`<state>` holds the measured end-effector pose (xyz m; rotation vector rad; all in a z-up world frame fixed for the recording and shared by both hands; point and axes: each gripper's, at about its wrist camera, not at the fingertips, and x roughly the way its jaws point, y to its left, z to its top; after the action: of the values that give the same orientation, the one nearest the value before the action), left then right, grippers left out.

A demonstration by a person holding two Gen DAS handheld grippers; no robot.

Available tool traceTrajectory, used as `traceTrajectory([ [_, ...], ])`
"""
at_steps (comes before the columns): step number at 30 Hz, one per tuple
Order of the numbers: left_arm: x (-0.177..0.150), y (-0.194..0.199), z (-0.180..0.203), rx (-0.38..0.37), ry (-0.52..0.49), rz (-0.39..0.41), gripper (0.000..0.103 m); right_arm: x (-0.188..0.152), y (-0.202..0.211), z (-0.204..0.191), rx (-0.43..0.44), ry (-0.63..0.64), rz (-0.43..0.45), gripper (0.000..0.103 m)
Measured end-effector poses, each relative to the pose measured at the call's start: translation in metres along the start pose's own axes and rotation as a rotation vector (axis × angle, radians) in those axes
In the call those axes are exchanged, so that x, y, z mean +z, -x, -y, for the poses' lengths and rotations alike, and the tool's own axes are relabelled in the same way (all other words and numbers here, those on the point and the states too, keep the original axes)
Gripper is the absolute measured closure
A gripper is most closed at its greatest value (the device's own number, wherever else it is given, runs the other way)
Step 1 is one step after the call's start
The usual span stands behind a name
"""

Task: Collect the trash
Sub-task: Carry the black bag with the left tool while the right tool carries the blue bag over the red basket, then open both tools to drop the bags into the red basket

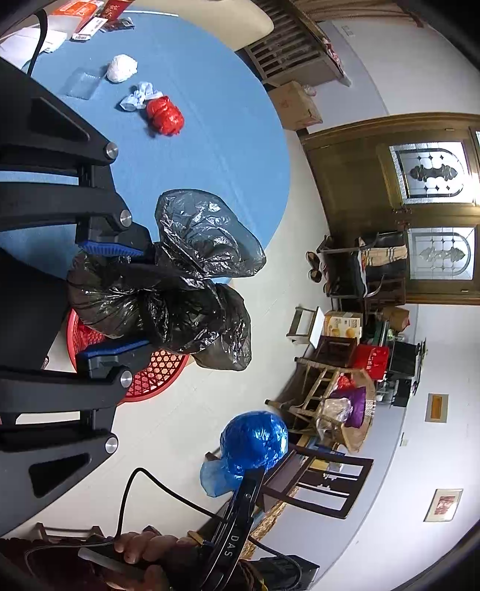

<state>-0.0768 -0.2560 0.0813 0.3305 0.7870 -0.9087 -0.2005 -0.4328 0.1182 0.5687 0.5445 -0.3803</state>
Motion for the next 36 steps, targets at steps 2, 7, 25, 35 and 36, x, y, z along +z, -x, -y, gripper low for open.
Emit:
traceTrajectory([
  [2, 0.0, -0.004, 0.003, -0.003, -0.006, -0.011, 0.064, -0.001, -0.003, 0.004, 0.001, -0.014, -0.01, 0.061],
  [7, -0.001, -0.012, 0.009, -0.017, -0.01, -0.036, 0.064, -0.004, -0.01, 0.018, 0.003, -0.051, -0.036, 0.061],
  [25, -0.013, -0.056, 0.019, -0.08, 0.012, -0.175, 0.064, -0.037, -0.061, 0.043, -0.016, -0.132, -0.227, 0.06],
  [35, -0.022, -0.076, 0.023, -0.107, 0.02, -0.233, 0.064, -0.048, -0.078, 0.051, -0.035, -0.164, -0.296, 0.06],
  [36, -0.022, -0.076, 0.022, -0.108, 0.022, -0.235, 0.064, -0.049, -0.078, 0.051, -0.035, -0.166, -0.299, 0.06],
])
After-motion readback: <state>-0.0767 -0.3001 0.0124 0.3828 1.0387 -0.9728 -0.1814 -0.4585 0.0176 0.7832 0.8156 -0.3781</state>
